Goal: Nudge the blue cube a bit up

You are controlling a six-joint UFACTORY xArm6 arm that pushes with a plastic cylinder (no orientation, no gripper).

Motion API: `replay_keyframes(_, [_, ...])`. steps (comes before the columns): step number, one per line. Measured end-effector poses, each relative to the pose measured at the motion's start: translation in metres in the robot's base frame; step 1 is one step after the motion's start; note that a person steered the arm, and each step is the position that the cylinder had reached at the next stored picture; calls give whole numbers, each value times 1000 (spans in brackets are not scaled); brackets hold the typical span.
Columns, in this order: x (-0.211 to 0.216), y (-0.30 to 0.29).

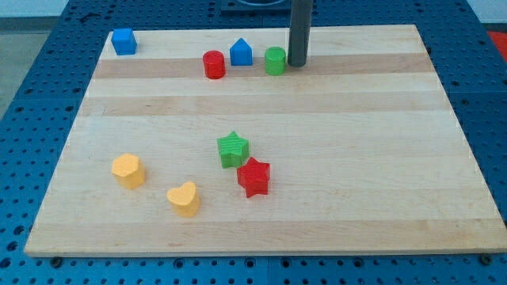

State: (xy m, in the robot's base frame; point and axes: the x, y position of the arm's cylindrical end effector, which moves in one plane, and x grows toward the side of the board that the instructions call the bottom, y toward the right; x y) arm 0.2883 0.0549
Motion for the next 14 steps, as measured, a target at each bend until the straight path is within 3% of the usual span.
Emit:
replay_keyframes(2, [0,-21])
replay_keyframes(5, [0,-7])
replay_keyframes(7, [61,36])
replay_keyframes(9, [114,-39])
replay_keyframes(12, [115,-214])
replay_keyframes(13, [114,-254])
replay_keyframes(14, [111,-256])
